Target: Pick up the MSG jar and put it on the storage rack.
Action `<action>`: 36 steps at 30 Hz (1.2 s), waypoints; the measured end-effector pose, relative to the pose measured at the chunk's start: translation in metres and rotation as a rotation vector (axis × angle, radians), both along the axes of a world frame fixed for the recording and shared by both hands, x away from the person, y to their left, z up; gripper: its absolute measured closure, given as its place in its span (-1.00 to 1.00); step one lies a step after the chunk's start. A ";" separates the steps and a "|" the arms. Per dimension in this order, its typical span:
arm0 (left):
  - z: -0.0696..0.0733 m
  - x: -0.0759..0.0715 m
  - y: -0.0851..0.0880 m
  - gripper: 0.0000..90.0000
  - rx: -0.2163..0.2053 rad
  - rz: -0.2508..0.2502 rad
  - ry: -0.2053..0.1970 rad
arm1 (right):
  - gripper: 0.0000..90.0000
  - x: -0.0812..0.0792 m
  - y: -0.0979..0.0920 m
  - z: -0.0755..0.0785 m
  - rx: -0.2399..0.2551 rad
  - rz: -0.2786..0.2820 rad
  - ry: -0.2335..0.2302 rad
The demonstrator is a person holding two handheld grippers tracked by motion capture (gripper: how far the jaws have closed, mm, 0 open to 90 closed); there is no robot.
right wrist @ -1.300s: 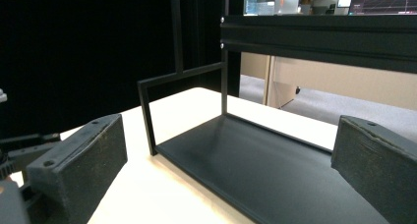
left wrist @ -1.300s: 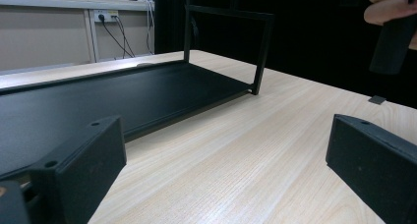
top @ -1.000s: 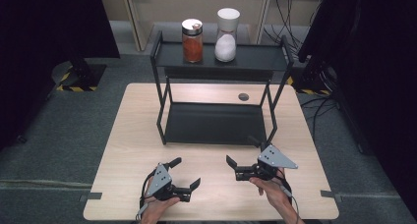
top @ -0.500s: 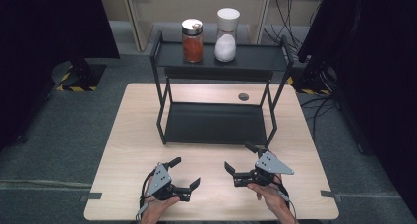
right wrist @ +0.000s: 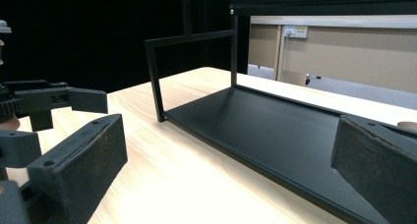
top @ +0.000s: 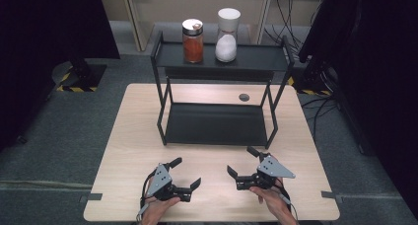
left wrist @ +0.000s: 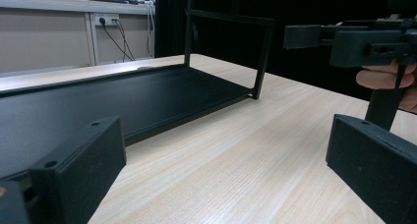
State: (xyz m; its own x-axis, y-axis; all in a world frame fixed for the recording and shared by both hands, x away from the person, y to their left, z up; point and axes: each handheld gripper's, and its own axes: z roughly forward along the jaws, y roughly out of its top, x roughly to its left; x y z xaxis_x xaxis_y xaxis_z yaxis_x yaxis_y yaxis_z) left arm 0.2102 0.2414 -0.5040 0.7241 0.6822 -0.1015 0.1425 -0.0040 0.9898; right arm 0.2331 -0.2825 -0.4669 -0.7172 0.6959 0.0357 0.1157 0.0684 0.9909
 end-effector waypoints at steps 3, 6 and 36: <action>0.000 0.000 0.000 -0.98 -0.001 -0.002 -0.003 | -0.99 0.000 -0.002 -0.003 0.001 -0.002 0.000; 0.000 -0.001 0.000 -0.98 -0.003 -0.002 -0.006 | -0.99 0.001 -0.002 -0.005 0.003 -0.006 0.006; 0.001 -0.004 0.002 -0.98 -0.001 -0.005 -0.028 | -0.99 0.003 -0.005 -0.010 0.017 -0.015 0.028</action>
State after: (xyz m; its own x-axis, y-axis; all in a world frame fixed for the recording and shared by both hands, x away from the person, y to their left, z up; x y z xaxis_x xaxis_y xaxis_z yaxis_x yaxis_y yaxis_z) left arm 0.2066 0.2436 -0.5026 0.7300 0.6785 -0.0819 0.1149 -0.0037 0.9934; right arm 0.2361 -0.2879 -0.4768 -0.7052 0.7057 0.0677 0.1442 0.0492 0.9883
